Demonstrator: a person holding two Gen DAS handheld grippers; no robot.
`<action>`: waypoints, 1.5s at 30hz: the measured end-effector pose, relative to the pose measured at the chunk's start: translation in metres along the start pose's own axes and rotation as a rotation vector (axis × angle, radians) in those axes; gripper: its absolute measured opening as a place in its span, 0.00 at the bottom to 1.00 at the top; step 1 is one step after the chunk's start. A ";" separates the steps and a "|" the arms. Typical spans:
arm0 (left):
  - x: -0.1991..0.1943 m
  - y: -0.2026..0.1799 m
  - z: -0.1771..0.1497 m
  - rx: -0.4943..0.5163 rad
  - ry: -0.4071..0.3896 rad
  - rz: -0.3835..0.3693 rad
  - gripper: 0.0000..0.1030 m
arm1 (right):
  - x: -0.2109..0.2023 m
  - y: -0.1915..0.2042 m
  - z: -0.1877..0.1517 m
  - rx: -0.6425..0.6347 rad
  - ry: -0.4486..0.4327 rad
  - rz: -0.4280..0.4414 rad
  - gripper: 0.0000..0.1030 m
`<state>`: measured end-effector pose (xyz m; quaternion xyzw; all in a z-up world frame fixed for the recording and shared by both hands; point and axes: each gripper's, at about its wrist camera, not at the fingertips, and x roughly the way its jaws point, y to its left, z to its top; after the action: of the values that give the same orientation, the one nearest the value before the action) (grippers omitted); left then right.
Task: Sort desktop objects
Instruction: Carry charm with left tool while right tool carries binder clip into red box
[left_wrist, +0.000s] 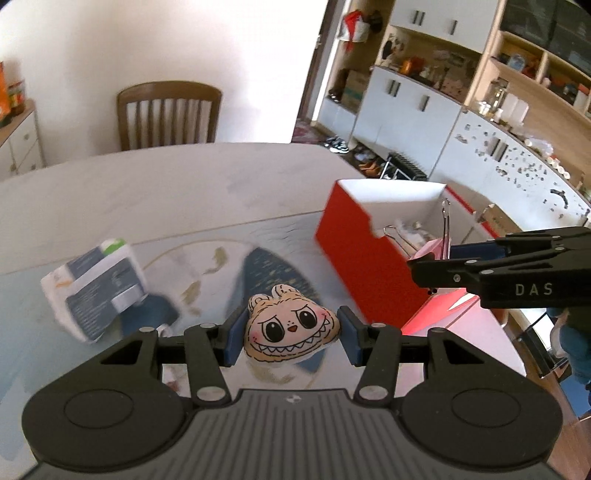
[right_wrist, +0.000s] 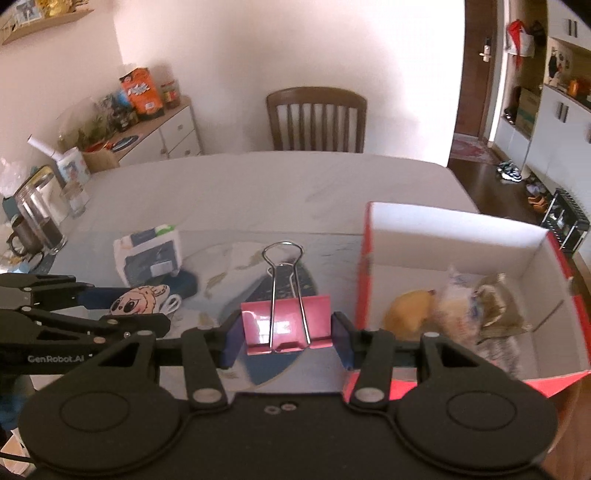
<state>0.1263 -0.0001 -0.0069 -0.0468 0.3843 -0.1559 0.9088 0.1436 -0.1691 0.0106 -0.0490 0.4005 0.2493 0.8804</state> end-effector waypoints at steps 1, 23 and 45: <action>0.002 -0.005 0.003 0.005 -0.001 -0.003 0.50 | -0.002 -0.005 0.001 0.005 -0.003 -0.004 0.48; 0.066 -0.111 0.047 0.133 -0.015 -0.068 0.50 | -0.022 -0.122 -0.002 0.074 -0.042 -0.076 0.48; 0.177 -0.177 0.060 0.312 0.152 -0.056 0.50 | 0.028 -0.200 -0.028 0.097 0.098 -0.148 0.48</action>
<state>0.2413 -0.2265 -0.0502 0.0961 0.4216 -0.2421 0.8686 0.2359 -0.3404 -0.0515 -0.0480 0.4501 0.1613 0.8770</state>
